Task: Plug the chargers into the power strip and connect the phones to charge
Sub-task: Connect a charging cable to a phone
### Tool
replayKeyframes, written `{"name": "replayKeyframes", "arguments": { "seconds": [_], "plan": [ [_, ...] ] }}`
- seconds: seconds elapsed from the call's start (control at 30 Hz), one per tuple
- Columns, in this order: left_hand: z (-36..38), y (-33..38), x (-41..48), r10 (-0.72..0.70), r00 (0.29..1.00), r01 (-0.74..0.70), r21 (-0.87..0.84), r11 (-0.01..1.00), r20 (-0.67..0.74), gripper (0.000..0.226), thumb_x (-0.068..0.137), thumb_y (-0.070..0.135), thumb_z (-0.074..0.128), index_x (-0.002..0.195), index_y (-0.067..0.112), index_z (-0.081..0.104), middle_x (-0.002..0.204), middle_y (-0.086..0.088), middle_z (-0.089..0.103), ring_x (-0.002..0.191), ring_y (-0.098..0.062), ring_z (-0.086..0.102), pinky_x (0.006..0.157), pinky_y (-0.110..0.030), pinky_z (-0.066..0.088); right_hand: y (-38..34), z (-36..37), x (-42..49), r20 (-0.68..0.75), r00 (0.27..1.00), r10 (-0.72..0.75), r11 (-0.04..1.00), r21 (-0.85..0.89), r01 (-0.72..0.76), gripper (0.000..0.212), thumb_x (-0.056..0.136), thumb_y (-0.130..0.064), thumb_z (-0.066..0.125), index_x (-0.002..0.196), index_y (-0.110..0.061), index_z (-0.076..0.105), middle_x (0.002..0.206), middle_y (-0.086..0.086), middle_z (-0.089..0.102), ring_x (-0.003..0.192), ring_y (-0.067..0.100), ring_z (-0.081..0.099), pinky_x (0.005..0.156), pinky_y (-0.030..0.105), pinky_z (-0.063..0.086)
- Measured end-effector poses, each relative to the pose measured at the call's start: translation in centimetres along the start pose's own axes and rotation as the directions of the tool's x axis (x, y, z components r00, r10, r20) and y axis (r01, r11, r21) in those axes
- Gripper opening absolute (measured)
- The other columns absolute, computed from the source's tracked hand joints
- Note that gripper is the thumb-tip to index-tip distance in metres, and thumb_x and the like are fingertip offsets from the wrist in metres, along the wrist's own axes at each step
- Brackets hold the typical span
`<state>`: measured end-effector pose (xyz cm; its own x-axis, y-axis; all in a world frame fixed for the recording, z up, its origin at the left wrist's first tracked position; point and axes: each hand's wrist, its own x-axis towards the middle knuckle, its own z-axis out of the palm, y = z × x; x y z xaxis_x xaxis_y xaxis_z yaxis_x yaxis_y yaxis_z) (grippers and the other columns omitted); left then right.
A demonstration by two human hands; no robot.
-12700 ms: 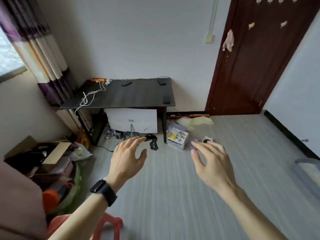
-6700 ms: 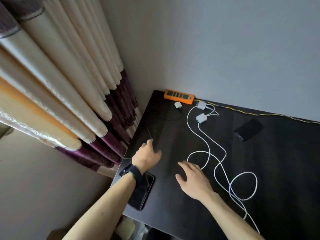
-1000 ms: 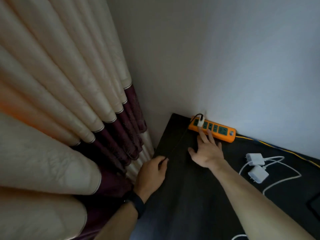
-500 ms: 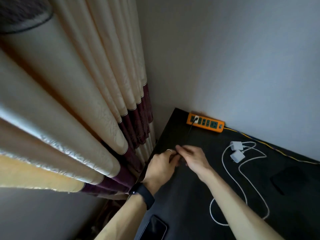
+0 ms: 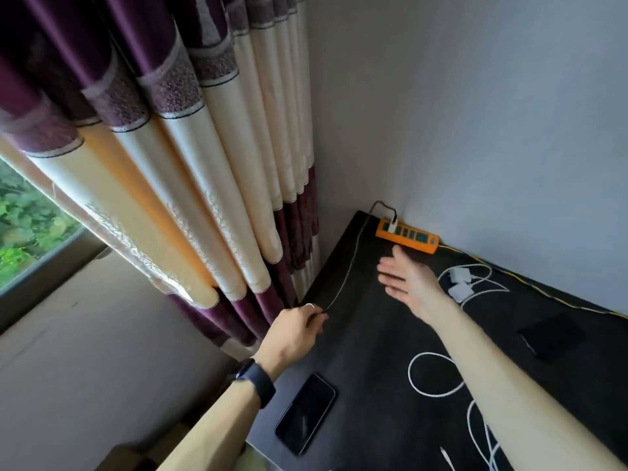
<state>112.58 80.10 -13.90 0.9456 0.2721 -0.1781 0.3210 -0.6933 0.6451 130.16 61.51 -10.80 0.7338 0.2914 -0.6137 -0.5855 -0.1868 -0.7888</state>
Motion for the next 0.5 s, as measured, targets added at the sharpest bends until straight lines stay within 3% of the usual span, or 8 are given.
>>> {"name": "replayKeyframes", "arguments": {
  "seconds": [0.1,0.27,0.4,0.5],
  "plan": [
    [0.4,1.1,-1.5,0.035,0.997,-0.042,0.085,0.996,0.074,0.021,0.099,0.031,0.052,0.095,0.018,0.068,0.079,0.005,0.072,0.078,-0.014,0.066,0.078,-0.031,0.052,5.6,2.9,-5.4,0.143,0.988,0.055,0.995,-0.087,-0.043,0.037,0.095,-0.051,0.058,0.106,-0.018,0.073,0.103,-0.003,0.077,0.085,0.015,0.069,0.065,0.025,0.049],
    [1.8,1.8,-4.9,0.031,0.993,-0.049,0.169,0.984,0.110,0.018,0.096,0.029,0.052,0.086,0.022,0.064,0.075,0.000,0.070,0.068,-0.018,0.061,0.067,-0.031,0.049,11.8,4.5,-9.1,0.103,0.988,-0.113,0.968,-0.212,0.133,0.014,0.093,-0.030,0.068,0.092,-0.017,0.074,0.088,-0.002,0.076,0.070,0.008,0.068,0.060,0.023,0.051],
    [2.0,2.2,-6.6,0.034,0.999,-0.036,0.179,0.983,0.012,0.025,0.098,0.040,0.050,0.095,0.022,0.067,0.080,0.003,0.070,0.073,-0.013,0.062,0.069,-0.029,0.049,11.7,4.1,-9.5,0.052,0.977,-0.207,0.969,-0.124,0.212,0.013,0.095,-0.020,0.065,0.087,-0.014,0.072,0.080,0.002,0.075,0.073,0.012,0.070,0.063,0.023,0.054],
    [1.6,0.3,-8.7,-0.061,0.998,0.061,0.132,0.989,0.002,0.030,0.098,0.046,0.049,0.093,0.021,0.065,0.079,0.004,0.071,0.073,-0.014,0.065,0.070,-0.031,0.052,9.7,3.6,-10.1,-0.071,0.979,-0.189,0.977,0.087,0.195,0.013,0.098,-0.015,0.061,0.091,-0.008,0.069,0.076,0.001,0.068,0.066,0.009,0.068,0.061,0.022,0.055]
  ]
}}
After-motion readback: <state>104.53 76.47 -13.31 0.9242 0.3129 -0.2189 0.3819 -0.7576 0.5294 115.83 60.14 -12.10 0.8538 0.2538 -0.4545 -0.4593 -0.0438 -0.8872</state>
